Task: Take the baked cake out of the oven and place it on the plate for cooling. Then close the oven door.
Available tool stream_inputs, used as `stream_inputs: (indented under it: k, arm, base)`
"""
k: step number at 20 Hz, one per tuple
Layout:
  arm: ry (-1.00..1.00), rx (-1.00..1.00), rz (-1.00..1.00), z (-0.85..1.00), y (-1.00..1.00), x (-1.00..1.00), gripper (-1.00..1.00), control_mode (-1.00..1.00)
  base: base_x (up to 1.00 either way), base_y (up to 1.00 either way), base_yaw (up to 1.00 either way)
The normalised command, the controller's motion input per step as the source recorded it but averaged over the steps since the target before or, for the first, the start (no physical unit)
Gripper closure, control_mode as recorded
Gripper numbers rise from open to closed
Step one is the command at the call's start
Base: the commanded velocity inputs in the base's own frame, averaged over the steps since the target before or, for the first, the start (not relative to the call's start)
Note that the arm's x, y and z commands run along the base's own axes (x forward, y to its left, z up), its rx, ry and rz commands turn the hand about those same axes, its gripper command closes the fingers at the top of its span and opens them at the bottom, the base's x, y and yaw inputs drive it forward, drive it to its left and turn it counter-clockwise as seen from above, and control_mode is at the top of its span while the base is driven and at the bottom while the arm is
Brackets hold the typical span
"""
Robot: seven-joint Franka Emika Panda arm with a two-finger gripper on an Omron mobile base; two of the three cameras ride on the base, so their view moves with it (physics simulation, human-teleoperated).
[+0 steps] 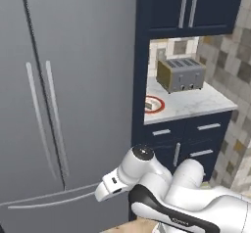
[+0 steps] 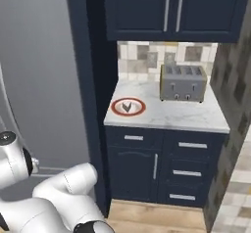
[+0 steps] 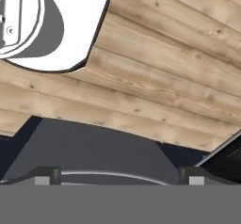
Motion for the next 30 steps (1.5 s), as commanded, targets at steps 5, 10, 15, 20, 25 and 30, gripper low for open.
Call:
stream_inputs:
  k: [5, 10, 15, 20, 25, 30]
  arm:
    - [0.0, 0.0, 0.0, 0.0, 0.0, 0.0, -1.0, 1.0]
    - [0.0, 0.0, 0.0, 0.0, 0.0, 0.0, -1.0, 1.0]
    - [0.0, 0.0, 0.0, 0.0, 0.0, 0.0, -1.0, 1.0]
    - [0.0, 0.0, 0.0, 0.0, 0.0, 0.0, -1.0, 1.0]
    - [0.0, 0.0, 0.0, 0.0, 0.0, 0.0, -1.0, 1.0]
    - [0.0, 0.0, 0.0, 0.0, 0.0, 0.0, -1.0, 1.0]
  base:
    - [-0.09, 0.85, 0.28]
    - [-0.03, 0.64, 0.45]
    - [-0.04, 0.72, 0.13]
    - [0.04, 0.65, -0.05]
    - [0.13, 0.44, -0.02]
    - [0.01, 0.4, 0.0]
